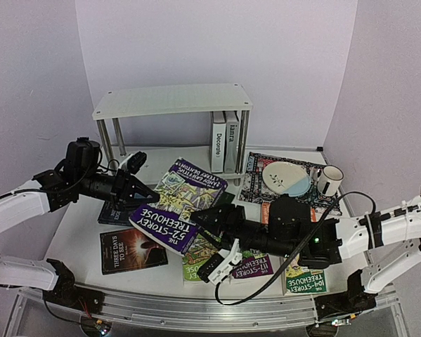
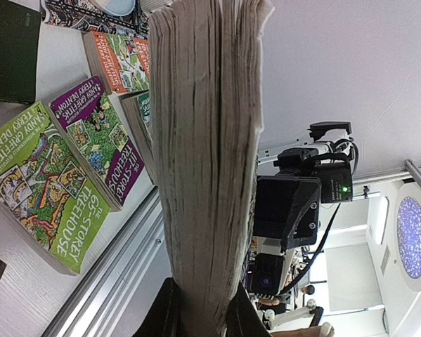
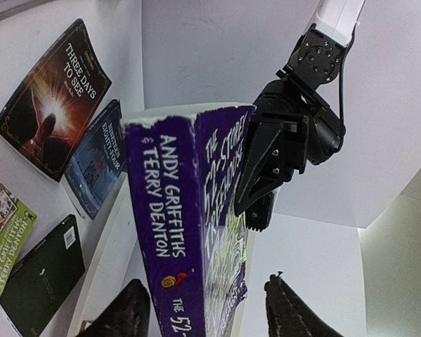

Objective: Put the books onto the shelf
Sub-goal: Pass from the left arm to the right

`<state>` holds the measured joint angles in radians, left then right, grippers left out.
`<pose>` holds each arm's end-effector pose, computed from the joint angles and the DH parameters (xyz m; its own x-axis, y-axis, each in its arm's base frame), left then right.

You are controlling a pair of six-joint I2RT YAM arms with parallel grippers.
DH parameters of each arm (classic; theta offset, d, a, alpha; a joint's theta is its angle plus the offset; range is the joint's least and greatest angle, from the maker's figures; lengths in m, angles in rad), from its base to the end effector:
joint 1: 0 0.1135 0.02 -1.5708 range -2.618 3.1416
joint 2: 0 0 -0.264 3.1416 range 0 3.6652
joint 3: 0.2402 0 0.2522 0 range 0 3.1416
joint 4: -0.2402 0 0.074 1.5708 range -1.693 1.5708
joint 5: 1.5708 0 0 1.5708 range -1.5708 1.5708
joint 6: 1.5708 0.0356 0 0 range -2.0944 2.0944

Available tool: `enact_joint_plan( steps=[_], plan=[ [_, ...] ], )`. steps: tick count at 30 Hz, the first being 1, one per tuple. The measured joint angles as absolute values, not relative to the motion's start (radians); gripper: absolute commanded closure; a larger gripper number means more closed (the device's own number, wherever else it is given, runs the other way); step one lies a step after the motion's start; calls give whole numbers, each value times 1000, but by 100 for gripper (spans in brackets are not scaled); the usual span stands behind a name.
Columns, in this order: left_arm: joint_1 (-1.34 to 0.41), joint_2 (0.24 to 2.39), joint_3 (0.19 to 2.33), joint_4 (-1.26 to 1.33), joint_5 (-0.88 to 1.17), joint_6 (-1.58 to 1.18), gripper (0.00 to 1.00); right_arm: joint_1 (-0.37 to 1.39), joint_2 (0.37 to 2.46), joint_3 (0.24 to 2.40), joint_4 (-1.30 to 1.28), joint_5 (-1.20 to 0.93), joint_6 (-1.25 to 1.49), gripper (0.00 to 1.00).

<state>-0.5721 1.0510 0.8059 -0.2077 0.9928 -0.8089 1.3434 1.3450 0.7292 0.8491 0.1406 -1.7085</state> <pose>0.1731 -0.1469 0.3005 -0.9261 0.1262 -0.3556 0.3752 0.2070 -0.9036 0.0729 0.2929 0.3035 0.9179 -0.3836 0.1015 0.1798 0.1742 -0.9681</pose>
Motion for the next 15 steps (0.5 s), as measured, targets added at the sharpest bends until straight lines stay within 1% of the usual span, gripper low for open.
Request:
enact_joint_plan(
  steps=[5,10,11,12,13,15],
  plan=[
    [-574,1044,806,-207,993,-809,96,1343,1346,746,816,161,-1729,56],
    [-575,1041,806,-206,993,-809,92,1343,1346,759,763,177,-1740,75],
    [-575,1041,806,-205,993,-809,88,1343,1346,762,754,179,-1745,81],
    [-575,1041,805,-204,992,-809,80,1343,1346,765,748,181,-1745,88],
    [-575,1041,805,-202,992,-809,70,1343,1346,769,743,182,-1745,94],
    [-575,1041,805,-199,992,-805,44,1343,1346,774,733,188,-1745,98]
  ],
)
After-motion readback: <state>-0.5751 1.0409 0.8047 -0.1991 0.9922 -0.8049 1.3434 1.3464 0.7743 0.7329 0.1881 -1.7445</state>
